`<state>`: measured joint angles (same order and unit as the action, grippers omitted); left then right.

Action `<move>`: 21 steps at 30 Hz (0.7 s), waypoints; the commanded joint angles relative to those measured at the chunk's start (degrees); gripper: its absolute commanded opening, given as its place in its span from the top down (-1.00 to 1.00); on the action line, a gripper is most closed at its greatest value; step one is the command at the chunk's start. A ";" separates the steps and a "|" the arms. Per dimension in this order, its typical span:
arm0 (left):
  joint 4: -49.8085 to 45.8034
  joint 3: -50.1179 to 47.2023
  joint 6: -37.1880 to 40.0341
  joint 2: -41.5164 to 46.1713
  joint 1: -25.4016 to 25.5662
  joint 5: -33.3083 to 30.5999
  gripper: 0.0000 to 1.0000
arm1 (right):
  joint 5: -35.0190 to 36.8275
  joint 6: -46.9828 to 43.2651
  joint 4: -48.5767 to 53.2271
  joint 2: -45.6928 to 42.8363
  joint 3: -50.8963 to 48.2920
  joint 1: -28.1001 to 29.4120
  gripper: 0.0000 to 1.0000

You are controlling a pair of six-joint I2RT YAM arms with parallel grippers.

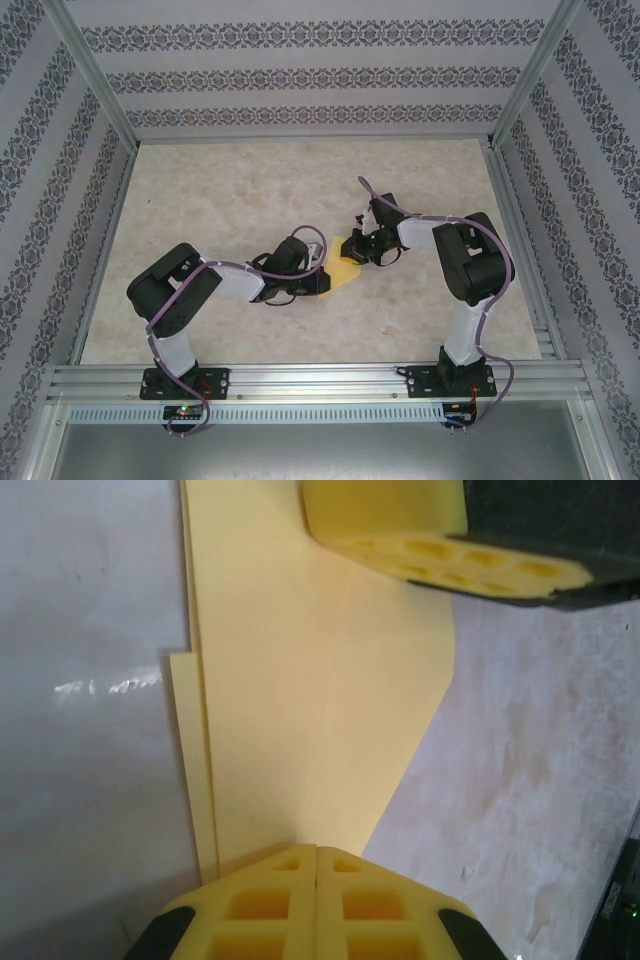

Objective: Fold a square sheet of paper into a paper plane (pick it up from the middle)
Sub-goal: Fourth fold the wing at the center of the table.

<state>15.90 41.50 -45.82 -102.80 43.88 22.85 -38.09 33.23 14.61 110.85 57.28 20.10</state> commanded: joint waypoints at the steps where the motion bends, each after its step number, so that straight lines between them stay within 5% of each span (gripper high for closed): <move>1: -12.46 -2.30 4.01 -0.12 0.57 4.13 0.93 | 15.16 -1.06 6.17 7.63 -3.53 -0.59 0.82; 21: -10.56 -5.56 0.99 10.58 0.68 1.40 0.94 | 14.90 -0.97 6.04 7.45 -3.34 -0.46 0.82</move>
<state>8.03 35.99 -42.96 -94.70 44.01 23.75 -38.09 33.23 14.72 110.85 57.30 20.10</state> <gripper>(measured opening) 0.055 0.089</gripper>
